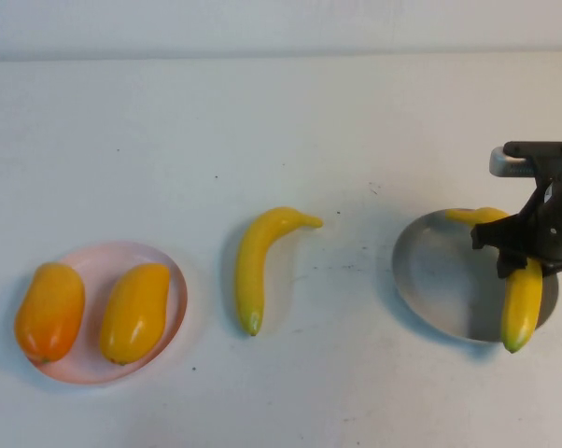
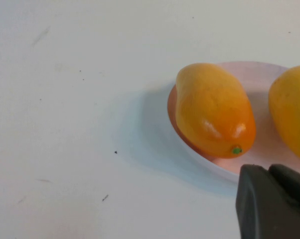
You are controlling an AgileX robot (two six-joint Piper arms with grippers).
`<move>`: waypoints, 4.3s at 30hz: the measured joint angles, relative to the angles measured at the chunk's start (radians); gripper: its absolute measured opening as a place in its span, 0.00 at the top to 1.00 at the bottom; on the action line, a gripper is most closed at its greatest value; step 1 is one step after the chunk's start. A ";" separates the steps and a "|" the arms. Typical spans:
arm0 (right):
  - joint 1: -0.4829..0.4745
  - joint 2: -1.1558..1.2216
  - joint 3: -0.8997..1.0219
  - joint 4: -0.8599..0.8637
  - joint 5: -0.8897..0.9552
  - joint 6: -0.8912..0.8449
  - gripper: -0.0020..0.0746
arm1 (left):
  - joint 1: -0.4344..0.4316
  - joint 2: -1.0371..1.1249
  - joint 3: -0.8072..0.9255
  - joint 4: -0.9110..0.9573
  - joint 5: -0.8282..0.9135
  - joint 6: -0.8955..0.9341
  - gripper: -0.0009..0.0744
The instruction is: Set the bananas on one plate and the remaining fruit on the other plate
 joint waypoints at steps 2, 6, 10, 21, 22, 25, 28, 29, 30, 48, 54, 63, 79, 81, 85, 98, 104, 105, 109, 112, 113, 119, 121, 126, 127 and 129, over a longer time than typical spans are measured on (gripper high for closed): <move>0.000 0.003 0.000 0.000 0.004 0.000 0.53 | 0.000 0.000 0.000 0.000 0.000 0.000 0.99; 0.000 0.003 0.000 0.001 0.006 0.000 0.43 | 0.000 0.000 0.000 0.000 0.000 0.000 0.99; 0.004 -0.024 0.000 0.005 0.018 0.000 0.38 | 0.000 0.000 0.000 0.000 0.000 0.000 0.99; 0.281 -0.043 -0.199 0.168 0.105 0.000 0.38 | 0.000 0.000 0.000 0.000 0.000 0.000 0.99; 0.315 -0.027 -0.234 0.176 0.105 0.000 0.38 | 0.000 0.000 0.000 0.000 0.000 0.000 0.99; 0.393 0.037 -0.344 0.197 0.105 0.003 0.38 | 0.000 0.000 0.000 0.000 0.000 0.000 0.99; 0.452 0.118 -0.456 0.224 0.109 0.020 0.38 | 0.000 0.000 0.000 0.000 0.000 0.000 0.99; 0.468 0.149 -0.495 0.226 0.111 0.033 0.38 | 0.000 0.000 0.000 0.000 0.000 0.000 0.99; 0.477 0.174 -0.525 0.228 0.113 0.038 0.38 | 0.000 0.000 0.000 0.000 0.000 0.000 0.99; 0.480 0.485 -0.800 0.136 0.284 0.109 0.38 | 0.000 0.000 0.000 0.000 0.000 0.000 0.99; 0.478 0.493 -0.804 0.129 0.284 0.096 0.46 | 0.000 0.000 0.000 0.000 0.000 0.000 0.99; 0.465 0.427 -0.756 0.159 0.332 0.083 0.57 | 0.000 0.000 0.000 0.000 0.000 0.000 0.99; 0.204 0.016 -0.172 0.133 0.169 0.086 0.57 | 0.000 0.000 0.000 0.000 0.000 0.000 0.99; 0.184 0.023 -0.156 0.132 0.159 0.086 0.56 | 0.000 0.000 0.000 0.000 0.000 0.000 0.99; 0.167 0.025 -0.150 0.132 0.150 0.086 0.50 | 0.000 0.000 0.000 0.000 0.000 0.000 0.99; 0.186 -0.022 -0.146 0.132 0.220 0.084 0.50 | 0.000 0.000 0.000 0.000 0.000 0.000 0.99; 0.265 -0.206 -0.049 0.141 0.276 0.076 0.75 | 0.000 0.000 0.000 0.000 0.000 0.000 0.99; 0.276 -0.253 -0.017 0.144 0.290 0.063 0.82 | 0.000 0.000 0.000 0.000 0.000 0.000 0.99; 0.294 -0.393 0.062 0.136 0.362 0.030 0.95 | 0.000 0.000 0.000 0.000 0.000 0.000 0.99; 0.300 -0.506 0.116 0.127 0.395 -0.009 0.98 | 0.000 0.000 0.000 0.000 0.000 0.000 0.99; 0.300 -0.539 0.131 0.127 0.400 -0.026 0.98 | 0.000 0.000 0.000 0.000 0.000 0.000 0.99; 0.301 -0.766 0.222 0.121 0.423 -0.132 0.99 | 0.000 0.000 0.000 0.000 0.000 0.000 0.99; 0.301 -0.817 0.228 0.107 0.441 -0.142 0.99 | 0.000 0.000 0.000 0.000 0.000 0.000 0.99; 0.301 -0.906 0.231 0.072 0.460 -0.173 0.99 | 0.000 0.000 0.000 0.000 0.000 0.000 0.99; 0.301 -0.914 0.231 0.066 0.460 -0.180 0.99 | 0.000 0.000 0.000 0.000 0.000 0.000 0.99; 0.301 -0.928 0.237 0.053 0.446 -0.195 0.99 | 0.000 0.000 0.000 0.000 0.000 0.000 0.99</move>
